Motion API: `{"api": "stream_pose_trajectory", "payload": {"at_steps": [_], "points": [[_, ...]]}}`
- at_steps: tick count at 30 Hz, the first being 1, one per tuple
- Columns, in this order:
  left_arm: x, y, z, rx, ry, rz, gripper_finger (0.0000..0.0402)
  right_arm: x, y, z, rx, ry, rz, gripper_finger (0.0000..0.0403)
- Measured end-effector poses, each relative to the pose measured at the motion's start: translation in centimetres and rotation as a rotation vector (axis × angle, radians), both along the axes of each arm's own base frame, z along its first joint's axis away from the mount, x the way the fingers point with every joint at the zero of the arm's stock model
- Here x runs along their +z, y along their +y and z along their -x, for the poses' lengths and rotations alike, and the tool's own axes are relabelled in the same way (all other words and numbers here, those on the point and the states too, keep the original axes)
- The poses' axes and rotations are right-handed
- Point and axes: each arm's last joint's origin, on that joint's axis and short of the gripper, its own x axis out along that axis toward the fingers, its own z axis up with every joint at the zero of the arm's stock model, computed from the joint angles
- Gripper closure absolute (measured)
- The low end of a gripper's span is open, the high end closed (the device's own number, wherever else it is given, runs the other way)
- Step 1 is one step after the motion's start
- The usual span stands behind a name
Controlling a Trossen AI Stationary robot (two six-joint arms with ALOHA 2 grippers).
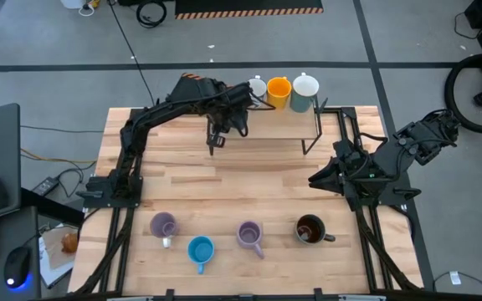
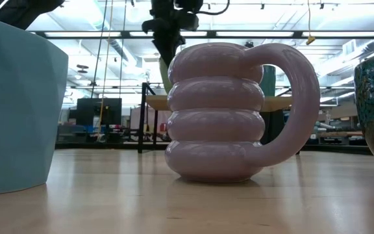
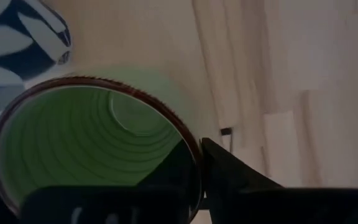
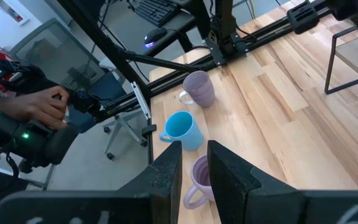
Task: Place coffee mugs
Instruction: Put the green mug on the shelf
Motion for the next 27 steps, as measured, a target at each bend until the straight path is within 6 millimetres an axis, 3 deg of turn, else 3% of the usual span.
{"api": "stream_pose_trajectory", "payload": {"at_steps": [15,27], "points": [[0.2,1.5,0.9,0.297,-0.088,0.168,0.0376,0.1,0.0,0.0,0.0,-0.009,-0.006,0.0321],[0.5,1.0,1.1,0.214,-0.045,0.142,0.0364,0.3,0.1,-0.1,0.006,-0.027,-0.004,0.0321]]}}
